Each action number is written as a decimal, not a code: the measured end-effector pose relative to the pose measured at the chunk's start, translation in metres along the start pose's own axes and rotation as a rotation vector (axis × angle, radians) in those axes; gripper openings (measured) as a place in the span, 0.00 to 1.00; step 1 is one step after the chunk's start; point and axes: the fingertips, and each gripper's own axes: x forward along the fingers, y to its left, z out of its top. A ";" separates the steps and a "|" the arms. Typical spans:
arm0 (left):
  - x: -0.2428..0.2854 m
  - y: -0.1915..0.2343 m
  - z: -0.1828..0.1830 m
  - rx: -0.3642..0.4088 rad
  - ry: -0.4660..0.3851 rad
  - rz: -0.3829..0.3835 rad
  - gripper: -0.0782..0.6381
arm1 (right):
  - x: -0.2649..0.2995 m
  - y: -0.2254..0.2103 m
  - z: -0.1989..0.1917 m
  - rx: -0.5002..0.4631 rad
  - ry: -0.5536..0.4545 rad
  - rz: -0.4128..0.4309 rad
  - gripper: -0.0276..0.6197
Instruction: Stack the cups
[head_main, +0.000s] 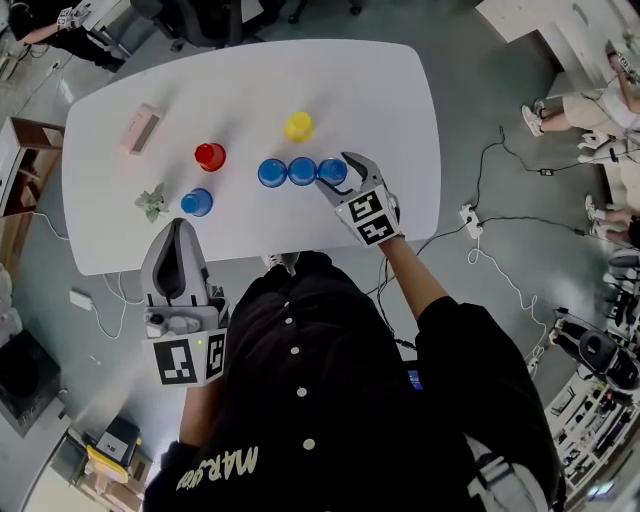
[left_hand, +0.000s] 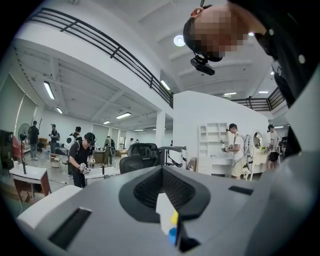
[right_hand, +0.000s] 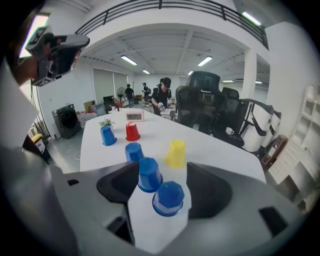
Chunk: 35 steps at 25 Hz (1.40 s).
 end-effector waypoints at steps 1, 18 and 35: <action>0.000 0.001 0.001 -0.001 -0.003 0.004 0.12 | -0.005 0.004 0.010 0.004 -0.026 0.006 0.51; -0.066 0.055 -0.002 -0.038 -0.002 0.236 0.12 | 0.032 0.190 0.113 -0.238 -0.157 0.368 0.49; -0.131 0.111 -0.027 -0.079 0.048 0.418 0.12 | 0.151 0.269 0.089 -0.342 0.042 0.445 0.55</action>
